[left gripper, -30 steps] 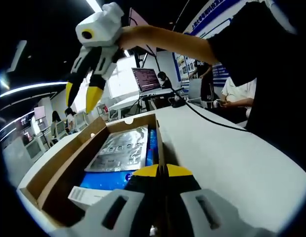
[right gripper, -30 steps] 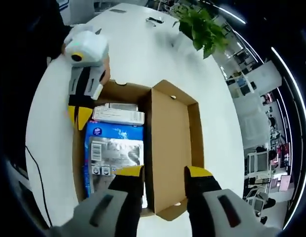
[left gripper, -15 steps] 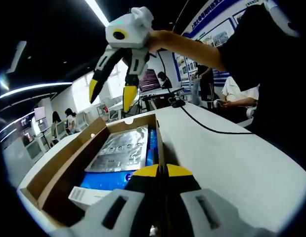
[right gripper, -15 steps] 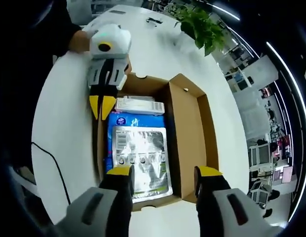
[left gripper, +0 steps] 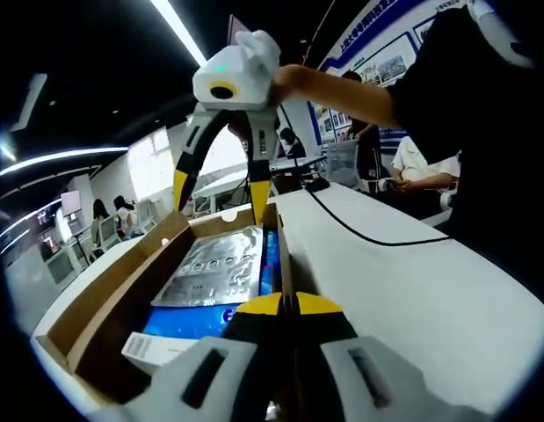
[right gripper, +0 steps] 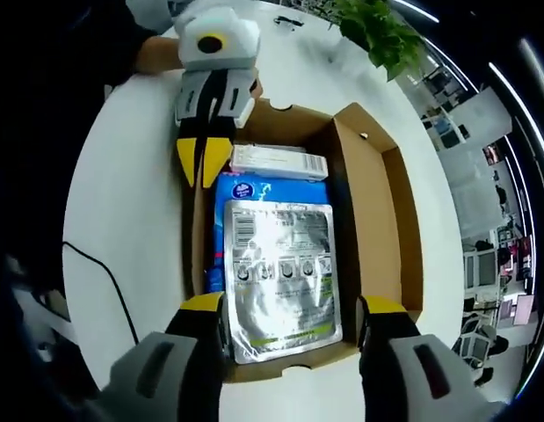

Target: Operate the shoe box by opening the lid, removing the specified soft item, and placing it in the target area until the item is outside and the box remains undamaged.

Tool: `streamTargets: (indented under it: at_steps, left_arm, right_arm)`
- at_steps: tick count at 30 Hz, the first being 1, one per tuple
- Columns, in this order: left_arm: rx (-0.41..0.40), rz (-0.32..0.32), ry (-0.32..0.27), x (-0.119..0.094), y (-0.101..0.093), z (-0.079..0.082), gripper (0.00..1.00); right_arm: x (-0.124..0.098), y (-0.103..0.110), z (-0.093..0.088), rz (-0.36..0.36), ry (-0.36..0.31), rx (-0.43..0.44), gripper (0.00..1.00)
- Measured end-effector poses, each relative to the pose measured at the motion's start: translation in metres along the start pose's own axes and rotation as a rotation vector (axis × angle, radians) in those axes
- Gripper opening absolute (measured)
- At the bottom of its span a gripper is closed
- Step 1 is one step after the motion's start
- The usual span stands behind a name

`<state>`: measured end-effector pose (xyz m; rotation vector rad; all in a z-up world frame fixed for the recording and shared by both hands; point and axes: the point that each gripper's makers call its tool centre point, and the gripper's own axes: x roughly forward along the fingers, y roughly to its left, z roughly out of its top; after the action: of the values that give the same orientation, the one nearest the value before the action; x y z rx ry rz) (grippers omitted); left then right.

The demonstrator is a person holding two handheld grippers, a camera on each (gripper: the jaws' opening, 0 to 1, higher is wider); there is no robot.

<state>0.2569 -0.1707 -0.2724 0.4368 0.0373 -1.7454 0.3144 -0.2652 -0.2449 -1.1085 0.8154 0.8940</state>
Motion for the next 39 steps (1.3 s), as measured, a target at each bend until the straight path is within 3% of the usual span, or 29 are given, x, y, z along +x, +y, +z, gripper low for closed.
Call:
streamTargets:
  at_steps: [14,28,36,39]
  left_arm:
    - [-0.002,-0.002,0.0,0.001,0.005,-0.002,0.03]
    - [0.002,-0.005,0.0,0.001,-0.001,0.001,0.03]
    - [0.003,-0.005,0.0,0.0,-0.004,0.002,0.03]
    - [0.0,-0.002,0.0,0.0,-0.004,0.003,0.03]
  right_arm:
    - [0.026,0.016,0.006,0.067,-0.01,-0.024,0.67]
    - [0.037,0.017,0.004,0.047,0.021,-0.017,0.67]
    - [0.032,0.013,0.004,-0.037,0.005,0.001,0.66]
    - [0.029,0.004,0.007,-0.115,-0.023,-0.013,0.67]
